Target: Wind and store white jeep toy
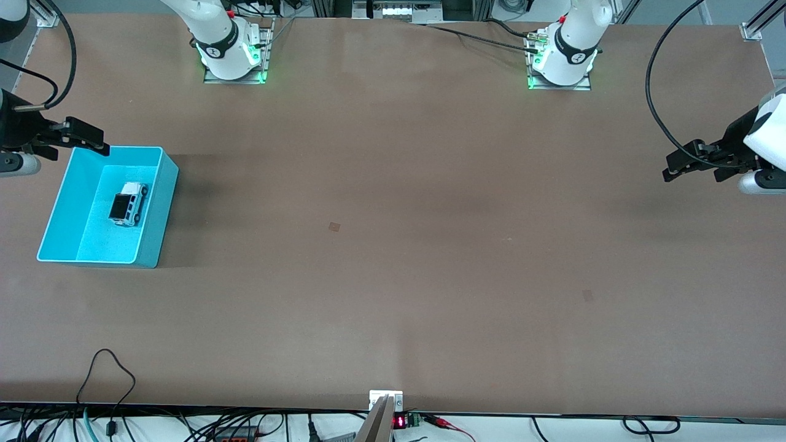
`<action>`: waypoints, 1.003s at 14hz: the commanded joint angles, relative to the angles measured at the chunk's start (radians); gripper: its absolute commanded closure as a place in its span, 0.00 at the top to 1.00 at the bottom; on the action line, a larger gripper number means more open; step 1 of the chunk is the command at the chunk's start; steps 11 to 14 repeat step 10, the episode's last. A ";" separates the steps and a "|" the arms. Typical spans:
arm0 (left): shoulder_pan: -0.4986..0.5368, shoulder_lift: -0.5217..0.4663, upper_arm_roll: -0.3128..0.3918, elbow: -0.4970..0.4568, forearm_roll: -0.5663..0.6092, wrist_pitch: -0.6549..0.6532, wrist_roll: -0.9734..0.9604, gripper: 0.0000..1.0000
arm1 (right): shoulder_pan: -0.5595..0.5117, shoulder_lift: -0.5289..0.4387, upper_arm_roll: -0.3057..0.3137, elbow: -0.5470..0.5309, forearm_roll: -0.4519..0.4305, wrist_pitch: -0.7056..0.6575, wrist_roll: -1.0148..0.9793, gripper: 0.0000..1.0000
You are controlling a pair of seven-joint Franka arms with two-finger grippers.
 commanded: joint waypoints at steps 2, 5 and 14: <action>0.003 -0.025 0.002 -0.019 0.003 0.006 0.021 1.00 | 0.014 -0.019 -0.008 -0.029 0.002 0.009 0.010 1.00; 0.003 -0.025 0.002 -0.019 0.003 0.004 0.021 1.00 | 0.012 -0.017 -0.008 -0.029 0.002 0.006 0.012 1.00; 0.015 -0.025 0.002 -0.019 0.001 0.006 0.021 1.00 | 0.012 -0.016 -0.008 -0.032 0.002 0.006 0.013 1.00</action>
